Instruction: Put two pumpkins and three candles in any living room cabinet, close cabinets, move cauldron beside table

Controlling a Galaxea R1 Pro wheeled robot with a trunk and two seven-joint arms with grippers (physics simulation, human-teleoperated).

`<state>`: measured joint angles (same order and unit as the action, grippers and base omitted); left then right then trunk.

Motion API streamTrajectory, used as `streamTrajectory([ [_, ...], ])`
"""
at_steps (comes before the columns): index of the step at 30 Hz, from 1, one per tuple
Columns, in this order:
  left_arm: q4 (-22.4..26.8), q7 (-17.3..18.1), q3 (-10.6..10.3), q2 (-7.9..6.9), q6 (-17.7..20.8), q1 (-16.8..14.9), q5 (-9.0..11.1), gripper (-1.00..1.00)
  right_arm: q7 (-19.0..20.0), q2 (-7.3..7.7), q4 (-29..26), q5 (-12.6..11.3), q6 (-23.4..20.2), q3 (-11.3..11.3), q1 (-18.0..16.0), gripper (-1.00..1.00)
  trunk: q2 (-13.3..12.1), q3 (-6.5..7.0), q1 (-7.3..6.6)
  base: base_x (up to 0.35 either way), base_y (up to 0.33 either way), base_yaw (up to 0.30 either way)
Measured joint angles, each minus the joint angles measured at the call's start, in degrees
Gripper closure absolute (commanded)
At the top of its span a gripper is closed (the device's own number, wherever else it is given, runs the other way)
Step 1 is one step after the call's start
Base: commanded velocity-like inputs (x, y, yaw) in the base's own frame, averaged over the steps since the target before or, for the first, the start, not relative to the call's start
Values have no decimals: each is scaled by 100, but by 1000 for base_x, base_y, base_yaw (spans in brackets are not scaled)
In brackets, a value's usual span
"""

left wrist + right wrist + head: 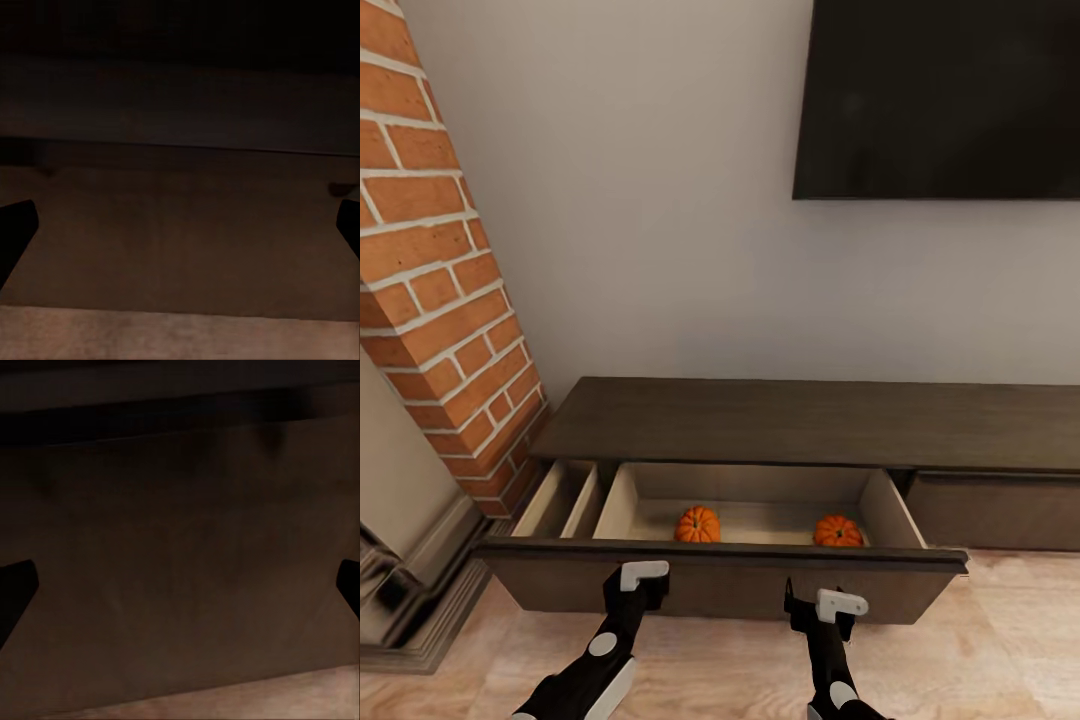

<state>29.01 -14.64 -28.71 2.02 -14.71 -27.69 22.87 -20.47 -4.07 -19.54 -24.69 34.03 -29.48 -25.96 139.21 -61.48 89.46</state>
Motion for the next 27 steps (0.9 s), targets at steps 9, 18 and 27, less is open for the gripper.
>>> streamTrajectory([
  [9, 0, -2, 3, -3, -1, 0, -5, -100, 0, 0, 0, 0, 0, 0, 0, -100, 0, 0, 0, 280, 0, 0],
  [18, 0, -2, 1, -3, -1, 0, -3, -100, 0, 0, 0, -16, 0, 0, 0, -100, 0, 0, 0, 274, 0, 0],
  [27, -1, -10, 9, -3, -3, -1, -6, -100, 0, 0, 0, -18, 0, 0, 0, -100, 0, 0, 2, 190, 0, 0],
])
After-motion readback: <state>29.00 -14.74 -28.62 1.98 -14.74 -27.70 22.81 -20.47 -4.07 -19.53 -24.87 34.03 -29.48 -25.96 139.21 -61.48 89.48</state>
